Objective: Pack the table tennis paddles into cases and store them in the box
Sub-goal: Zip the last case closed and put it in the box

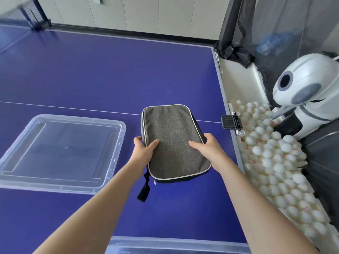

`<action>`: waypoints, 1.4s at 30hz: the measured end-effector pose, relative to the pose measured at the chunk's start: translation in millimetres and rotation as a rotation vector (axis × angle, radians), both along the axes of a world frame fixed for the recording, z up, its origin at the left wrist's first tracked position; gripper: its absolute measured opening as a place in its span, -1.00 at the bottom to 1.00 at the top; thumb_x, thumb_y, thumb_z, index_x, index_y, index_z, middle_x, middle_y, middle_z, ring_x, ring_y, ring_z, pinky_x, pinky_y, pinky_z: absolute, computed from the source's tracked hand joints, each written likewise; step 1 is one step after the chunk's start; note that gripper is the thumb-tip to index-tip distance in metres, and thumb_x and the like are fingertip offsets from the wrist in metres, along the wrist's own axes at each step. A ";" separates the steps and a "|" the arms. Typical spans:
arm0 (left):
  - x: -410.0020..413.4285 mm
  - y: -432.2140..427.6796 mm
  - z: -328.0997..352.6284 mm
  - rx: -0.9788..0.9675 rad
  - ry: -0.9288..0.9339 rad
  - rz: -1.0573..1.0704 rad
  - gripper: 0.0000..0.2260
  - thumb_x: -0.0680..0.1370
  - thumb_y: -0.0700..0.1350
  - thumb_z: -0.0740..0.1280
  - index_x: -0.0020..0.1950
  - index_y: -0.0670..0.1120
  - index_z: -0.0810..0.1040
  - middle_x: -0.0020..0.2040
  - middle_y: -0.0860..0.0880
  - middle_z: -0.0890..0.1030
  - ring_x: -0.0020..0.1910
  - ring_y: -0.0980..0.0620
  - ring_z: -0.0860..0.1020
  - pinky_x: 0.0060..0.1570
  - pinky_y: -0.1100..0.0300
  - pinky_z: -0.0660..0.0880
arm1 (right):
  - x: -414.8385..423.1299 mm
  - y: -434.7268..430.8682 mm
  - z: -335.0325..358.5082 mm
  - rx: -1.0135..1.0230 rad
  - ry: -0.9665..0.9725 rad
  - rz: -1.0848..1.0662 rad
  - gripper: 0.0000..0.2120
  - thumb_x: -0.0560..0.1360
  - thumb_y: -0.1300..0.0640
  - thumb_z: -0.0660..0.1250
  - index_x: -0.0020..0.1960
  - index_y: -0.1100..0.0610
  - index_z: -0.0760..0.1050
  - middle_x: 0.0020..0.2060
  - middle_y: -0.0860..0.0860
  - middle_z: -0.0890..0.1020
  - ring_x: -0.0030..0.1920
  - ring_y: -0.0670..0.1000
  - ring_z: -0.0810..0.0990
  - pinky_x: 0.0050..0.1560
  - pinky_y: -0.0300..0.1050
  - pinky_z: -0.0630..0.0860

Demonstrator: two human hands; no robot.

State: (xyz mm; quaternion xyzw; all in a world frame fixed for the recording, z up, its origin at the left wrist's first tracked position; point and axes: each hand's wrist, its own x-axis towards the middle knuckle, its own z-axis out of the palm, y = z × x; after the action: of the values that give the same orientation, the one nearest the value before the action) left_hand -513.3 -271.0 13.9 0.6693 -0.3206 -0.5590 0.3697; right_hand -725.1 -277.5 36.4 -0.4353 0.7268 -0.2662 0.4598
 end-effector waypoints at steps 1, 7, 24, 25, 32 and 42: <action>1.0 5.1 8.9 -0.021 0.019 0.020 -0.56 0.54 0.03 0.36 0.31 0.01 0.22 0.02 0.08 0.50 -0.08 0.13 0.54 -0.22 0.21 0.48 | 2.0 3.8 9.6 -0.019 -0.006 -0.002 -0.57 0.43 -0.04 0.43 0.20 0.08 0.38 0.06 -0.02 0.55 -0.01 -0.03 0.54 -0.05 -0.10 0.45; 16.5 52.1 67.9 -0.140 0.084 0.132 -0.62 0.54 0.02 0.37 0.21 0.10 0.23 0.01 0.09 0.53 -0.07 0.11 0.58 -0.26 0.23 0.50 | 20.5 42.5 63.5 -0.133 -0.113 -0.006 -0.52 0.41 -0.06 0.45 0.25 0.05 0.40 0.10 -0.05 0.56 0.02 -0.05 0.56 -0.05 -0.12 0.47; 178.1 244.2 118.7 -0.173 0.330 0.990 -0.58 0.51 0.01 0.36 0.27 0.03 0.23 0.00 0.06 0.49 -0.08 0.04 0.55 -0.14 0.06 0.53 | 216.0 263.3 95.3 -0.146 -0.528 0.243 -0.84 0.53 0.08 0.34 0.07 0.11 0.52 -0.12 0.05 0.68 -0.23 -0.09 0.66 -0.23 -0.21 0.58; 192.1 256.8 118.5 -0.176 0.333 1.037 -0.57 0.51 0.01 0.36 0.28 0.04 0.22 0.02 0.06 0.49 -0.07 0.04 0.55 -0.11 0.05 0.54 | 235.3 276.8 94.2 -0.134 -0.511 0.309 -0.87 0.52 0.12 0.34 0.05 0.11 0.53 -0.12 0.05 0.68 -0.23 -0.10 0.66 -0.23 -0.23 0.57; 298.3 342.5 113.6 -0.214 0.308 1.272 -0.49 0.51 0.00 0.34 0.37 -0.01 0.19 0.06 0.03 0.47 -0.15 0.11 0.51 -0.10 0.09 0.48 | 373.1 358.9 97.6 -0.082 -0.499 0.532 -0.86 0.45 0.15 0.43 -0.01 0.15 0.58 -0.16 0.04 0.71 -0.15 -0.04 0.66 -0.12 -0.09 0.60; 435.5 428.6 93.2 -0.224 0.194 1.391 -0.48 0.55 -0.02 0.33 0.42 -0.02 0.17 -0.14 0.18 0.37 -0.24 0.25 0.44 -0.35 0.38 0.34 | 520.3 452.4 76.9 -0.371 -0.215 0.503 -0.76 0.47 0.13 0.40 -0.37 0.01 0.54 -0.50 -0.12 0.59 -0.46 -0.17 0.47 -0.43 -0.41 0.34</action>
State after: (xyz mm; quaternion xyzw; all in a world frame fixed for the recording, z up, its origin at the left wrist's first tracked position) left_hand -77.8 157.6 107.1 0.6240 0.1598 -0.2141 0.7344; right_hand -204.7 175.0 113.3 -0.6471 0.4829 -0.3163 0.4980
